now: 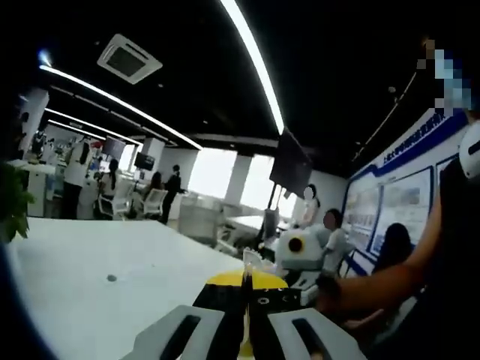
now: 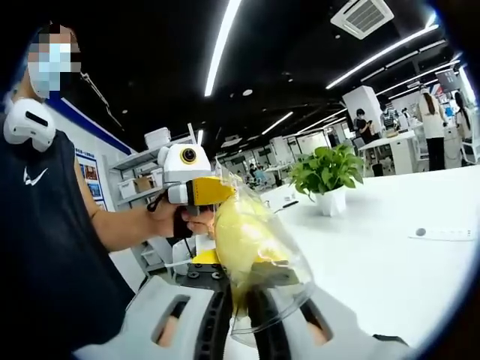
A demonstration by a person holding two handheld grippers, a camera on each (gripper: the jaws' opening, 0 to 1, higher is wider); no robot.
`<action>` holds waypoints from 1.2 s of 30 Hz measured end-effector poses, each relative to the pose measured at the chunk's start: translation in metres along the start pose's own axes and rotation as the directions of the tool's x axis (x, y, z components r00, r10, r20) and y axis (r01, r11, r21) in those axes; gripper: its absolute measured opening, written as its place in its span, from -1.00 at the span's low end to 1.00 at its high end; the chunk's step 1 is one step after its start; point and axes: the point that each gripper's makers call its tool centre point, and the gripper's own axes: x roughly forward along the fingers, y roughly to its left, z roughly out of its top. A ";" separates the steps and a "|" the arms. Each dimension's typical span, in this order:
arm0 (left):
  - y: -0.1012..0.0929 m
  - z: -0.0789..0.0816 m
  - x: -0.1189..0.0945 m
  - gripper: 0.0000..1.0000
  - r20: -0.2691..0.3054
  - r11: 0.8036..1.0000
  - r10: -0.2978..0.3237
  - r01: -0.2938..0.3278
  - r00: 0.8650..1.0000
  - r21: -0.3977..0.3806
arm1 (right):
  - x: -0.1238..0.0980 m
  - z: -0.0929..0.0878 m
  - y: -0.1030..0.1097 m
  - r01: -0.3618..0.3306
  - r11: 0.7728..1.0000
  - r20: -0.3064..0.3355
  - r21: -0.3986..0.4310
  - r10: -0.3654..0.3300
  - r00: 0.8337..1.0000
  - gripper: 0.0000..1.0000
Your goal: Compare the silicone blocks by pressing each to a similar depth, holding the contact briefly, and releasing to observe deformation and rebound differences across the visible hardness samples.
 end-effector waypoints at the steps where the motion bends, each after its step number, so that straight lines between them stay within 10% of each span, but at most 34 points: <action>1: 0.001 -0.001 0.000 -1.00 -0.002 1.000 0.001 -0.001 1.000 0.002 | 0.000 -0.001 0.000 0.001 1.000 -0.008 -0.006 -0.001 1.000 -0.97; 36: 0.011 -0.012 0.013 -1.00 -0.006 0.999 0.018 -0.018 1.000 -0.039 | -0.009 -0.008 -0.010 0.051 0.999 -0.094 0.001 -0.051 0.994 -0.98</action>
